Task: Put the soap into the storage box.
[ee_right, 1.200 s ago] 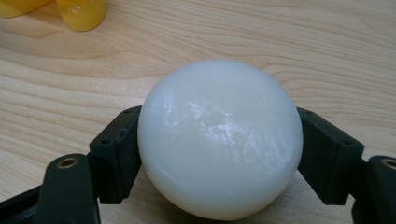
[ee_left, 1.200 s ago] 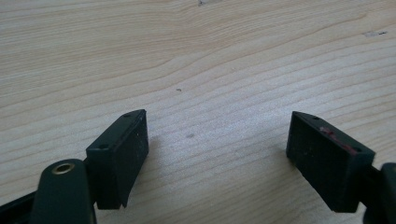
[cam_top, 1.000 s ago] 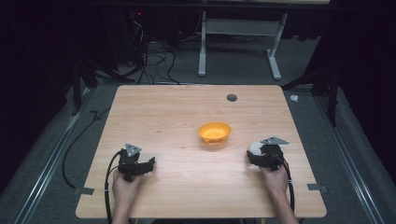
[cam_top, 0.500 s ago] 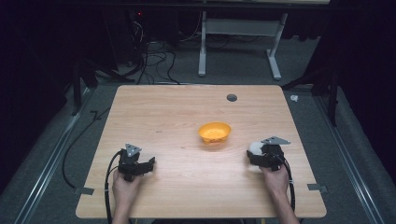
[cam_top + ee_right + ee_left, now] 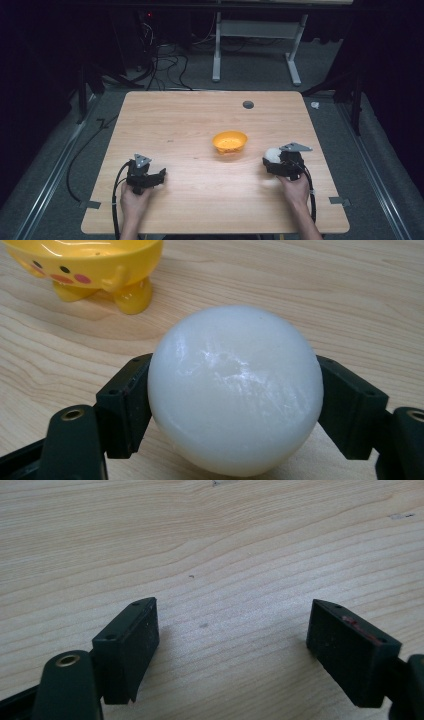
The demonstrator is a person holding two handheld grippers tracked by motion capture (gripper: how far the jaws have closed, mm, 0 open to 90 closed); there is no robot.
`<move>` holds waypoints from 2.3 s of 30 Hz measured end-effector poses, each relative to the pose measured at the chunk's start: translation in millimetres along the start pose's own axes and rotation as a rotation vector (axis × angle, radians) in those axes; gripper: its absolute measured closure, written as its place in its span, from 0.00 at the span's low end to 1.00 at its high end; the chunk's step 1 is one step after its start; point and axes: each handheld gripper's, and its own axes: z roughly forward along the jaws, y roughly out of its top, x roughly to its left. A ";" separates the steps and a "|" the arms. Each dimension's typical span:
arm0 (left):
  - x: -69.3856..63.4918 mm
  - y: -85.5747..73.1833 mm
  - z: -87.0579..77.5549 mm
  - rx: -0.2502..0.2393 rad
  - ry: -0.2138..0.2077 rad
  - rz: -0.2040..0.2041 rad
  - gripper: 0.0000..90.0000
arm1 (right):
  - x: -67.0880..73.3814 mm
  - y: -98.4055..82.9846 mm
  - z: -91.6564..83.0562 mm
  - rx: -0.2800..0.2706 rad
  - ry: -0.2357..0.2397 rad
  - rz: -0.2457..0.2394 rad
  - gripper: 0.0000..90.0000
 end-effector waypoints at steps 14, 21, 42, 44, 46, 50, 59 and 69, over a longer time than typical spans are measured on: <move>0.0 0.0 0.0 0.000 0.000 0.000 0.24 | 4.3 13.5 -5.3 -0.022 0.036 -0.005 0.28; 0.0 0.0 0.0 0.000 0.000 0.000 0.24 | 9.7 19.4 -5.0 -0.013 0.030 -0.028 0.28; 0.0 0.0 0.0 0.001 0.000 0.000 0.24 | 26.8 39.5 -0.8 -0.021 0.072 -0.084 0.28; 0.1 0.0 0.0 0.001 0.000 0.000 0.24 | 28.9 42.1 0.0 -0.023 0.079 -0.090 0.28; -0.1 0.0 0.1 -0.001 0.000 -0.002 0.24 | 31.0 44.7 0.7 -0.024 0.087 -0.095 0.28; 0.0 0.0 0.0 0.000 0.000 0.000 0.24 | 34.9 49.7 2.1 -0.031 0.103 -0.104 0.28; 0.0 0.0 0.0 0.000 0.001 0.000 0.24 | 40.5 59.6 4.9 -0.032 0.140 -0.102 0.28; -0.1 -0.1 0.2 -0.002 -0.001 -0.003 0.24 | 48.5 72.2 7.5 -0.038 0.156 -0.129 0.28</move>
